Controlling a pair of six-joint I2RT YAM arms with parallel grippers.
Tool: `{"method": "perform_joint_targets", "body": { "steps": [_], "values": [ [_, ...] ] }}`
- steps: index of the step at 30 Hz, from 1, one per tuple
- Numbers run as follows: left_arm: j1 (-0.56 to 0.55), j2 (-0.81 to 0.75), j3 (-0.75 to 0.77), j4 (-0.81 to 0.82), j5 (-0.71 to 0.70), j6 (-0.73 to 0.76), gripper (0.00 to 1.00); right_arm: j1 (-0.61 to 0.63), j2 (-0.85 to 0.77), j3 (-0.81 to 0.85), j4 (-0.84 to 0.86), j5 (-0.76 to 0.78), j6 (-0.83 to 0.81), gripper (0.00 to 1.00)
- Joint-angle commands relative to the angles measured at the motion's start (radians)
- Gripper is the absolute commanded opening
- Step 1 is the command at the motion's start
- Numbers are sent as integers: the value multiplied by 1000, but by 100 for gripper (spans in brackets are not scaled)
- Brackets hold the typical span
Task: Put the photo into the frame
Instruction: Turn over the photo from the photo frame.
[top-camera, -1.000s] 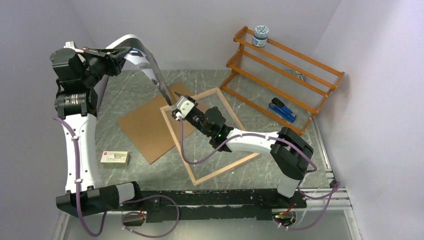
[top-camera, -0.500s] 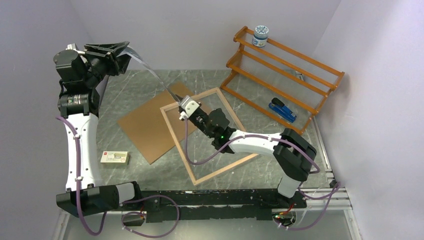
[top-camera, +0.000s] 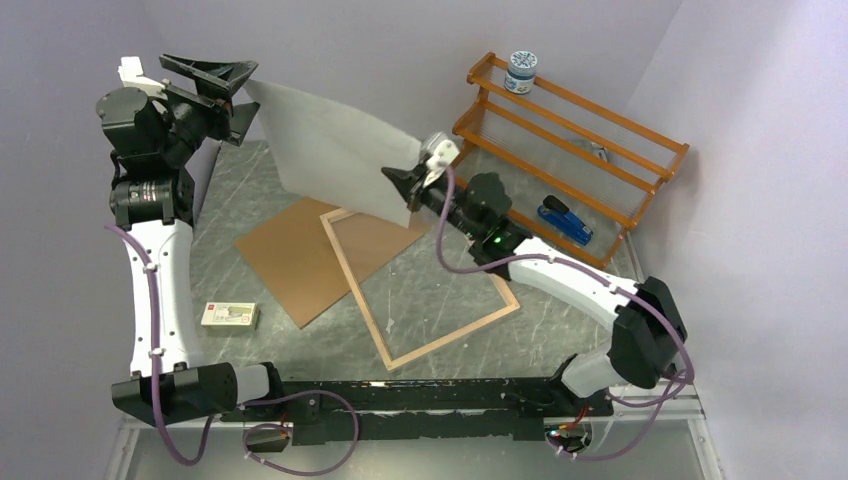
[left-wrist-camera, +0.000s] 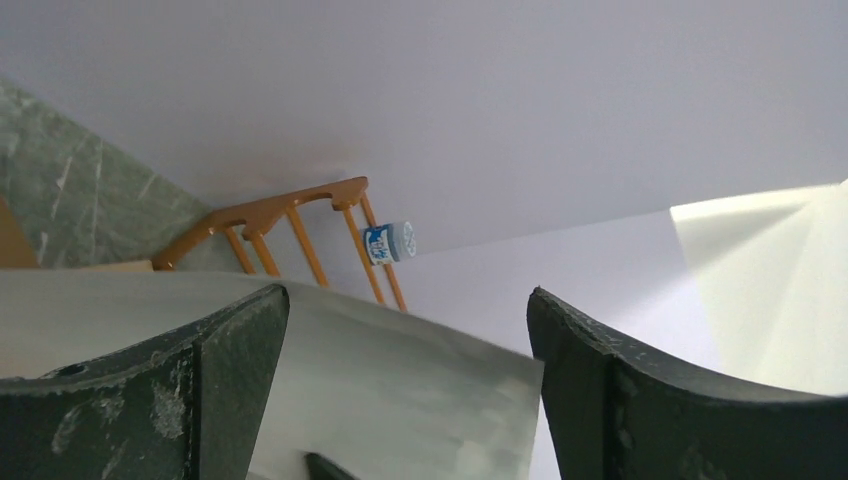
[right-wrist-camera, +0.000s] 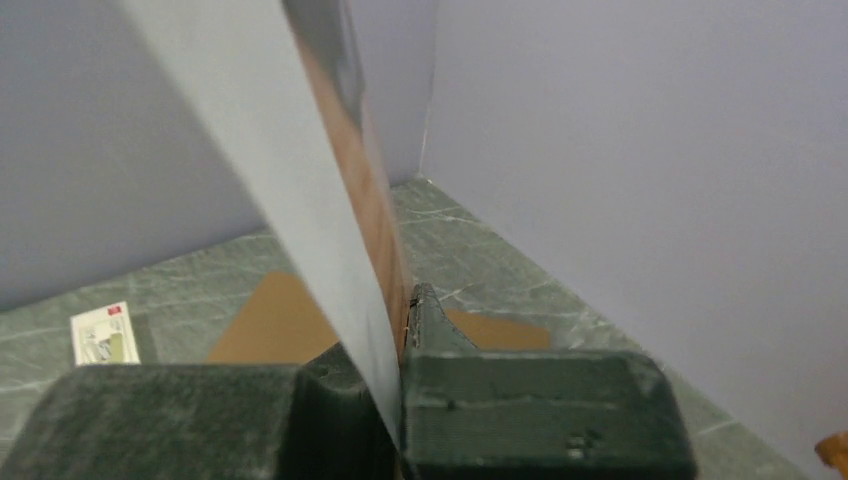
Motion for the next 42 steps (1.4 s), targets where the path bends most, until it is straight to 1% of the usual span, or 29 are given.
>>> {"method": "perform_joint_targets", "body": {
  "steps": [1,4,7,8,9,11,14,17,21,23,27,30,34,35,36,37,39,42],
  "values": [
    [-1,19,68,40,60,186,94,-62,-71,75,-167,-117,233,0],
    [-1,31,82,0,85,271,94,-112,-60,191,-388,-94,356,0],
    [-1,33,80,-83,76,348,94,-186,6,360,-640,-252,429,0],
    [-2,29,72,-106,69,361,94,-207,36,418,-758,-302,442,0],
    [-1,24,62,-123,60,376,94,-232,64,467,-829,-369,455,0],
    [-2,9,37,-155,31,404,94,-280,113,526,-913,-509,500,0],
    [-1,-3,25,-215,-21,457,94,-324,151,542,-940,-656,587,0],
    [-1,-2,26,-270,-60,503,94,-330,174,563,-982,-702,615,0],
    [-1,-2,-7,-323,-115,544,90,-328,207,604,-992,-748,696,0],
    [-1,-6,-34,-325,-148,543,89,-328,228,642,-1004,-759,727,0],
    [-2,-9,-92,-292,-161,547,88,-327,270,731,-1042,-807,772,0],
    [-1,0,-124,-304,-171,568,88,-325,264,720,-958,-906,862,0],
    [-1,4,-183,-325,-187,588,88,-325,242,639,-760,-1020,1033,0],
    [-1,2,-200,-326,-195,591,88,-325,248,637,-780,-1042,1037,0],
    [-1,0,-221,-327,-206,593,87,-328,264,647,-848,-1055,1002,0],
    [-1,-3,-232,-334,-219,592,87,-338,294,669,-958,-1041,905,0],
    [-2,-12,-245,-347,-254,591,87,-364,346,730,-1212,-919,737,0],
    [-1,-30,-249,-356,-304,605,88,-402,424,770,-1432,-785,559,0]
  ]
}}
